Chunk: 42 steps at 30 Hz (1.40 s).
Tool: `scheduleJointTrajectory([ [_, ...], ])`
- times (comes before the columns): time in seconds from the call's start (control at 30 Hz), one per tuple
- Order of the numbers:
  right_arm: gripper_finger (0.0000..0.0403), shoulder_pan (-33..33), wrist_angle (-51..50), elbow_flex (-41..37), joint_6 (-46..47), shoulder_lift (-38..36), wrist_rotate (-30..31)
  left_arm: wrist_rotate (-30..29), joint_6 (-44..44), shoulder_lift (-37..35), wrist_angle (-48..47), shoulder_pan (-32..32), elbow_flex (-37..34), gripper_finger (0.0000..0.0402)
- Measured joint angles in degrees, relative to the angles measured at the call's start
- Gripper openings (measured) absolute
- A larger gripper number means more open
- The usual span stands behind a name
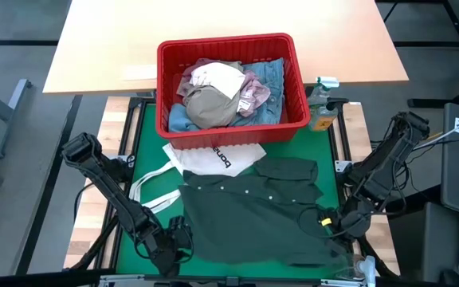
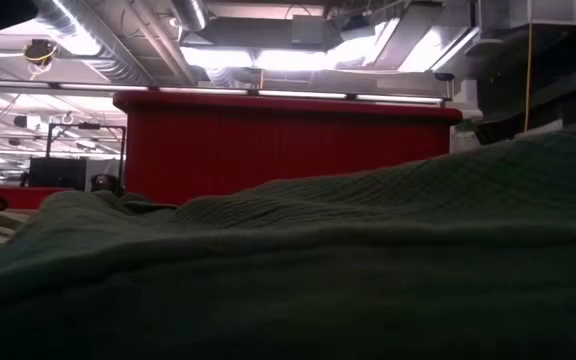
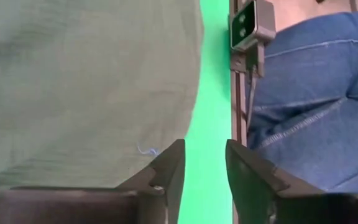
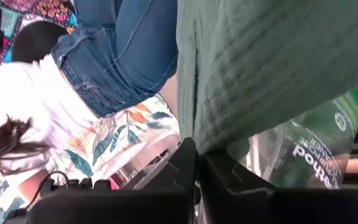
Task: Fold laundry
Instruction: Fold the green shirt
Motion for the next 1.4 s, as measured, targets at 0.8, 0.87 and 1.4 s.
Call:
scheduleJointTrajectory([
  [0.8,0.0121,-3.87,-5.35,0.00,-18.46,0.00,8.03,-7.03,13.82,0.00,-7.69,10.64,-0.02,0.0143],
  [0.87,0.0121,-6.92,-7.52,0.00,-24.55,-0.07,10.30,-7.01,16.31,0.00,-7.65,12.78,-0.02,0.0141],
  [1.4,0.0121,-37.78,-13.88,0.02,-72.90,0.94,28.37,-6.94,23.17,-0.02,-7.51,25.21,-0.02,0.0132],
])
